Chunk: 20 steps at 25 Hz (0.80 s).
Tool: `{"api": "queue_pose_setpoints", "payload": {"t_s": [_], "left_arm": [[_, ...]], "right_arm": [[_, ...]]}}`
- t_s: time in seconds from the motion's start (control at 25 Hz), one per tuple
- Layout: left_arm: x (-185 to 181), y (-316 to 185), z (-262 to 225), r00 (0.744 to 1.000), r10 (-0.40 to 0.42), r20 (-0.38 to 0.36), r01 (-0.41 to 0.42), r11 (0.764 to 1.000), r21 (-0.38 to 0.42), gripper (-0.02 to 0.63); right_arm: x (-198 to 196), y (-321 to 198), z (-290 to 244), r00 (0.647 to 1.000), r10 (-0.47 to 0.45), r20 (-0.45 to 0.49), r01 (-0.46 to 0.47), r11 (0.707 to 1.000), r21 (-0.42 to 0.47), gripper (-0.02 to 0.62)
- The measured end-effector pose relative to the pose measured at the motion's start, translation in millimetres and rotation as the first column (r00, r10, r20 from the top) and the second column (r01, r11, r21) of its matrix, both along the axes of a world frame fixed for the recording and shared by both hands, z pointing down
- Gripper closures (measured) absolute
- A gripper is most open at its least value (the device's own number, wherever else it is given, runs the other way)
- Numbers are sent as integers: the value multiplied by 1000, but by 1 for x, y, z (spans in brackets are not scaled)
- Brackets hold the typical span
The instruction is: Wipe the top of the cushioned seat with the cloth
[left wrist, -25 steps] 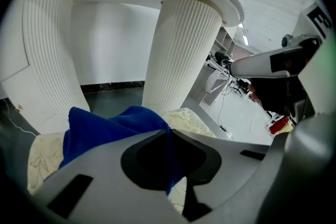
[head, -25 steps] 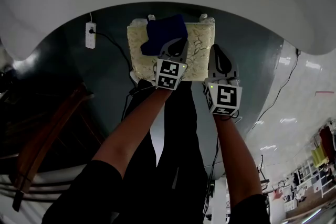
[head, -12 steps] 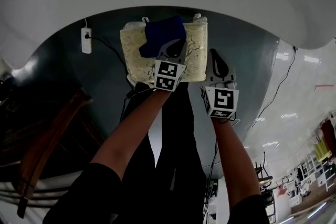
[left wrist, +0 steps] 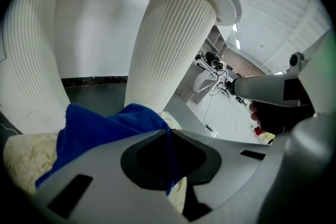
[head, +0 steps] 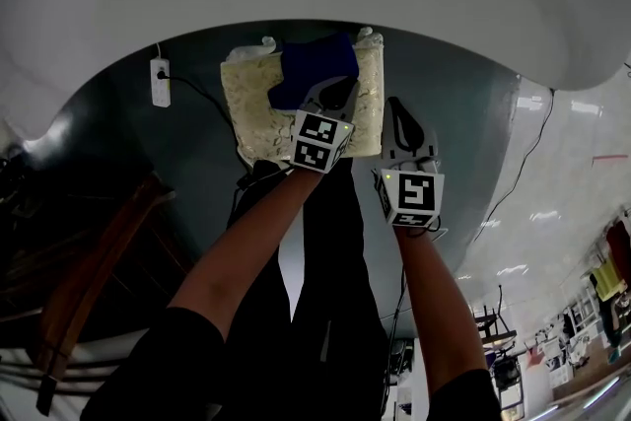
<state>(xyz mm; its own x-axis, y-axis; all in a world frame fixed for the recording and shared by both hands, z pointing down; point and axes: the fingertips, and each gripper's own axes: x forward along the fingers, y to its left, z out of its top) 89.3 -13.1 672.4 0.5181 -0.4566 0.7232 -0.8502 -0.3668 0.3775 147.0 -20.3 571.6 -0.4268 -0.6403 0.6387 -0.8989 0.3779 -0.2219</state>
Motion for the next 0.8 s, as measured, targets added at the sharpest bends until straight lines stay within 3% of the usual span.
{"api": "queue_pose_setpoints", "payload": {"t_s": [0.2, 0.8], "left_arm": [[21, 2, -2, 999, 45, -22, -46, 999, -16, 571], [59, 2, 7, 987, 159, 5, -158, 981, -110, 571]], "right_arm": [[6, 2, -1, 1000, 10, 18, -10, 1000, -4, 558], [36, 3, -5, 996, 91, -8, -91, 996, -24, 558]]}}
